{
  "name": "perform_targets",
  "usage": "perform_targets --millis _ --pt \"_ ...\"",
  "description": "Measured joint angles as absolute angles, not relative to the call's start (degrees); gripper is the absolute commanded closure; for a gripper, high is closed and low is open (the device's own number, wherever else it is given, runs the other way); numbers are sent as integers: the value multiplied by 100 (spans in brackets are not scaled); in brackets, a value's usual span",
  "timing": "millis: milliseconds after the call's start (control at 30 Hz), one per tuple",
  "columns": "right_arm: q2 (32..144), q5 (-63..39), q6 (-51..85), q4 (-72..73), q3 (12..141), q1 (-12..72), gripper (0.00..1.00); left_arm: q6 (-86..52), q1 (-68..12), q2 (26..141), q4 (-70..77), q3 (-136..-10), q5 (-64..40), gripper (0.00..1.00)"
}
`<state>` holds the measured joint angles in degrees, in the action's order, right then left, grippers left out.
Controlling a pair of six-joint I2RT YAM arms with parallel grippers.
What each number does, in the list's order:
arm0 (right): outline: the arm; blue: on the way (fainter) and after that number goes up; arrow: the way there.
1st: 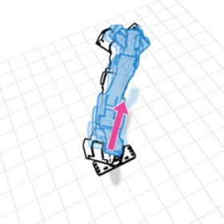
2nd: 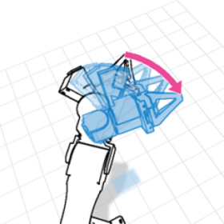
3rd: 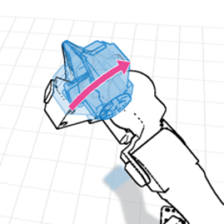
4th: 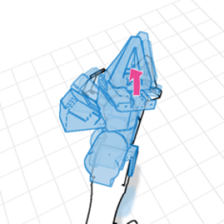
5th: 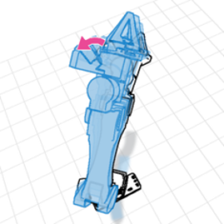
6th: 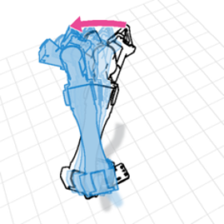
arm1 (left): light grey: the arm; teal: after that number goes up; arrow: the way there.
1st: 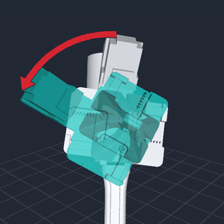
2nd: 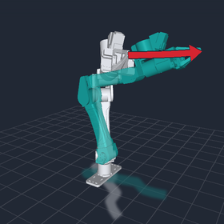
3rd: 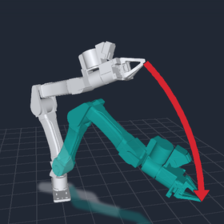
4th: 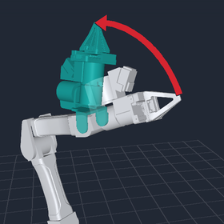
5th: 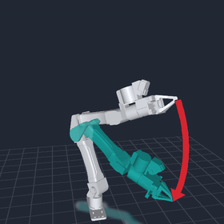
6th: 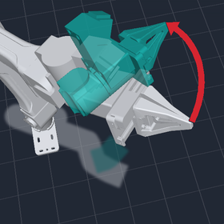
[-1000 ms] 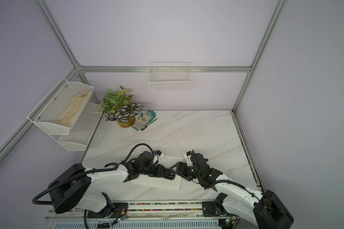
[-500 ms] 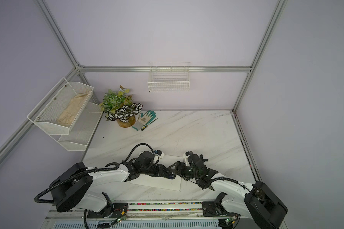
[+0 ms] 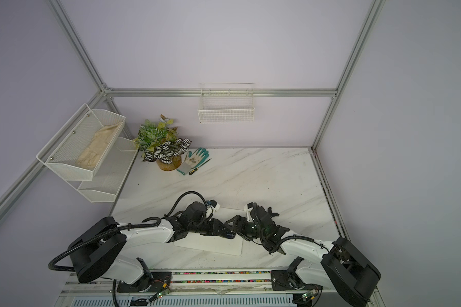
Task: Insert the wireless mouse receiver into the laptop
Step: Take out the USB plug from the mouse.
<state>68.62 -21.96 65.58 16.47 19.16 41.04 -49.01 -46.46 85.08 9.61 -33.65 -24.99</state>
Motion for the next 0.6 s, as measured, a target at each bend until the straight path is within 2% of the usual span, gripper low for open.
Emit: perform_targets --millis 600 --pt "6611 -2196 6897 2193 1479 4123 20 -4897 -4652 8549 1011 -3365 -2589 100"
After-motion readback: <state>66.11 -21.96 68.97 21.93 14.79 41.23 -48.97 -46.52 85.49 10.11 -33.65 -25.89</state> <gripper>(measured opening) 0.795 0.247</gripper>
